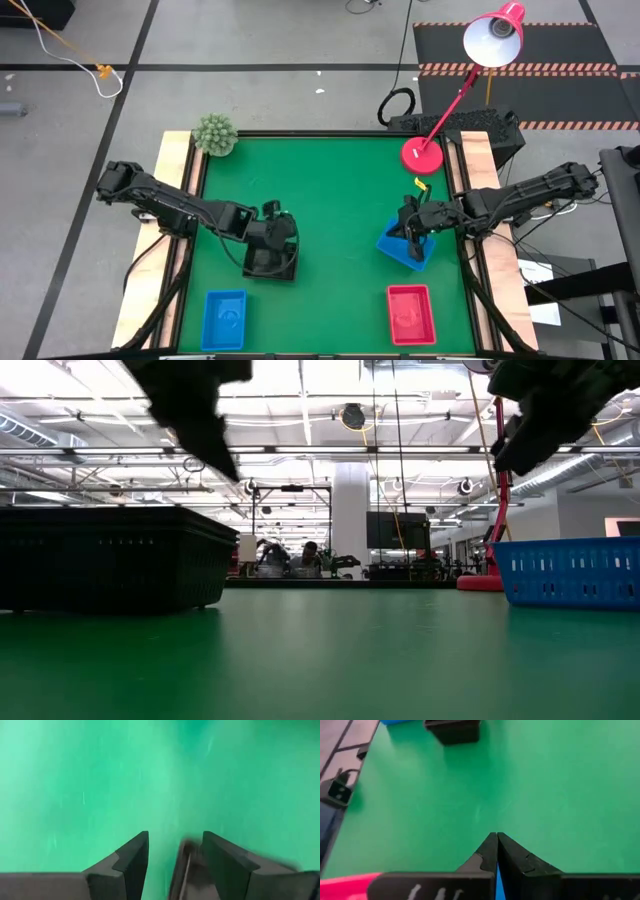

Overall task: Stack baskets by color
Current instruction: Stack the right blue bin on the left stacked blue bins

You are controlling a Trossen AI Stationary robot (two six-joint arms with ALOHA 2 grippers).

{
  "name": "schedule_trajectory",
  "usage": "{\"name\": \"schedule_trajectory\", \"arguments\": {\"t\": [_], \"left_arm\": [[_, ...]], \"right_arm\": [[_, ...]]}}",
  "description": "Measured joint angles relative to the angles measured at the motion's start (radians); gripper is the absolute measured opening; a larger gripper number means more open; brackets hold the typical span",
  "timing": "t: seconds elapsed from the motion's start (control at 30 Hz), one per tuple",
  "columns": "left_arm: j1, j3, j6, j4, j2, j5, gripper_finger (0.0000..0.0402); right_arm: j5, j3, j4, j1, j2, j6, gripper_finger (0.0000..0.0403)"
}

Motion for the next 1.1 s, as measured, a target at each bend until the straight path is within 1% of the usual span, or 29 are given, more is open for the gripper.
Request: {"name": "schedule_trajectory", "arguments": {"t": [0.1,0.2,0.33,0.43,0.53,0.63,0.83,0.97,1.1], "left_arm": [[-0.010,0.000,0.089,0.115,0.000,-0.027,0.0189],[-0.011,0.000,0.176,0.177,0.000,-0.027,0.0189],[-0.012,0.000,0.187,0.191,-0.021,-0.026,0.0189],[-0.013,0.000,0.191,0.181,-0.023,-0.024,0.0189],[-0.018,0.000,0.213,0.192,-0.033,-0.024,0.0189],[-0.021,0.000,0.238,0.183,-0.029,-0.022,0.0189],[-0.025,-0.001,0.294,0.186,-0.030,-0.015,0.0189],[-0.012,-0.001,0.316,0.188,-0.031,-0.014,0.0189],[0.008,-0.001,0.318,0.196,-0.031,-0.014,0.0189]], "right_arm": [[0.006,0.017,-0.074,0.055,0.000,0.089,0.0002],[0.053,0.047,-0.156,0.143,0.000,0.193,0.0002],[0.104,0.087,-0.276,0.252,0.004,0.367,0.0002],[0.105,0.104,-0.412,0.295,0.018,0.482,0.0002],[0.082,0.105,-0.501,0.319,0.038,0.537,0.0008],[0.039,0.106,-0.539,0.347,0.059,0.536,0.0032],[-0.034,0.106,-0.550,0.392,0.066,0.440,0.0111],[-0.052,0.106,-0.560,0.413,0.066,0.282,0.0155],[-0.025,0.093,-0.571,0.414,0.067,0.138,0.0174]]}}
